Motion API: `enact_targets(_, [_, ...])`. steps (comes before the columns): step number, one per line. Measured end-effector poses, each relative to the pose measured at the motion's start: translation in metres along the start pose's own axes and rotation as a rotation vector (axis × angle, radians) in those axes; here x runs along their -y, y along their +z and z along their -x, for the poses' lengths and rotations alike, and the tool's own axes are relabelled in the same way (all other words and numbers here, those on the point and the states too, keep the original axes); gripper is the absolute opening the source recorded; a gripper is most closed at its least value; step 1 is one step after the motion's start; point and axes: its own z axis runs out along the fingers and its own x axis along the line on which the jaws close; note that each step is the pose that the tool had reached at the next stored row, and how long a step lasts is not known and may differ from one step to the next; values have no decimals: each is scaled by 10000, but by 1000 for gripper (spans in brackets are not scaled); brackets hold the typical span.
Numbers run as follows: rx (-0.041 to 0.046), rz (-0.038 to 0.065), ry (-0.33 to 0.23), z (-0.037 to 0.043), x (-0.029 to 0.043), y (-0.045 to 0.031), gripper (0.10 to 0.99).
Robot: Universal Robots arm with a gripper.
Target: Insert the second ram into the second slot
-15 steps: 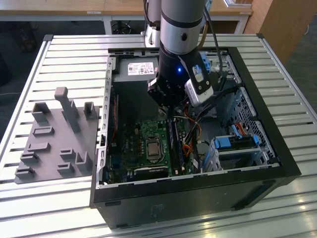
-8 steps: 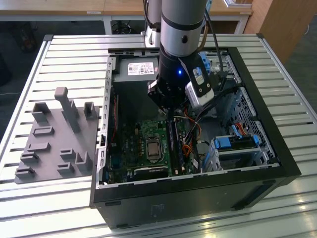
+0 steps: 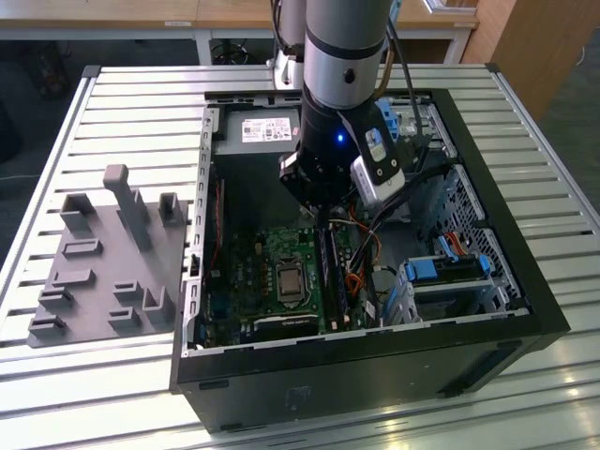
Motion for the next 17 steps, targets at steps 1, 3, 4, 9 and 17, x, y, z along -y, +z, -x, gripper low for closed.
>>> enact_targets(1, [0, 1, 0, 0, 0, 3, 122])
enact_targets(3, [0, 0, 0, 0, 0, 8, 122])
enact_targets(4, [0, 1, 0, 0, 0, 12, 122])
enact_targets(9, [-3, 0, 0, 0, 1, 24, 122])
enact_targets(17, [-2, 0, 0, 0, 2, 36, 122])
